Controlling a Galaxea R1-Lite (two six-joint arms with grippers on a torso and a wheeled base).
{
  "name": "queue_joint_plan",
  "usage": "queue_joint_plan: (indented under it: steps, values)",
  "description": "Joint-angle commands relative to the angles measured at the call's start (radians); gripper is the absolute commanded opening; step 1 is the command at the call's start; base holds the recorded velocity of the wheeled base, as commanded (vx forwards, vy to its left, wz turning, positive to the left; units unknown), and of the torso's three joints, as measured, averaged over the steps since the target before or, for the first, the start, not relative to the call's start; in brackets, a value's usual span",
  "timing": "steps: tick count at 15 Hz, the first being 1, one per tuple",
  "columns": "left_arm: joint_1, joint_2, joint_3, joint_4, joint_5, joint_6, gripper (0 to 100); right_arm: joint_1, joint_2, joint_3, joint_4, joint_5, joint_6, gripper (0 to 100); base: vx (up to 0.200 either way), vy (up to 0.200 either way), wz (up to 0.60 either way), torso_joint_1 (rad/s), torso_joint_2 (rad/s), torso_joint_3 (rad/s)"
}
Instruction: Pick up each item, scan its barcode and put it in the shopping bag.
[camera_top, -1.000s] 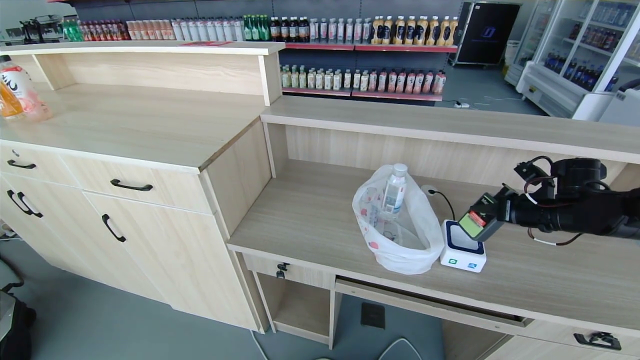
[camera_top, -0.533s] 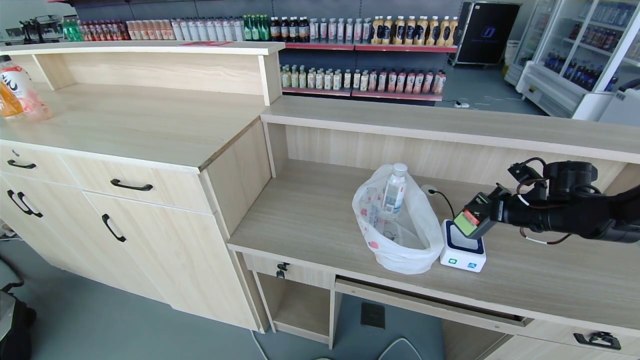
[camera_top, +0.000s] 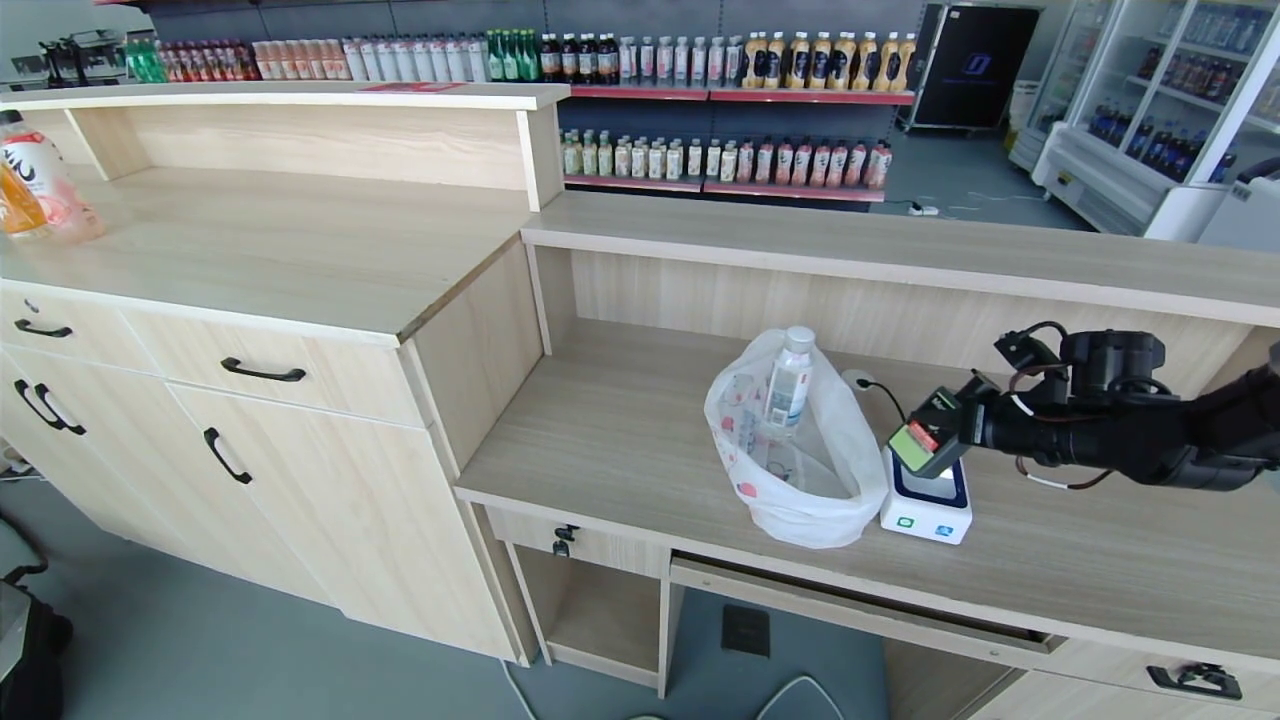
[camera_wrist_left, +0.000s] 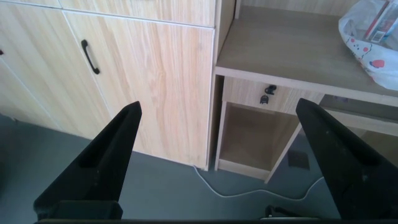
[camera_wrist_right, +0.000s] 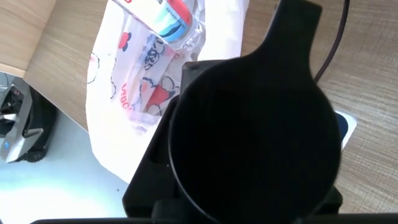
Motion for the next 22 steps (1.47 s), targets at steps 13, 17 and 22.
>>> queue_joint_plan:
  steps: [13, 17, 22]
  values:
    - [0.0, 0.002, 0.0, 0.0, 0.0, 0.0, 100, 0.034, 0.053, -0.015, -0.076, -0.012, 0.048, 0, 0.0, 0.0, 0.0, 0.0, 0.0, 0.0]
    - [0.0, 0.002, 0.0, 0.0, 0.0, 0.0, 100, 0.044, 0.056, -0.024, -0.076, -0.012, 0.048, 0, 0.0, 0.0, 0.0, 0.0, 0.0, 0.0]
    - [0.0, 0.002, 0.0, 0.0, 0.0, 0.0, 100, 0.042, 0.047, -0.029, -0.078, -0.013, 0.048, 0, 0.0, 0.0, 0.0, 0.0, 0.0, 0.0]
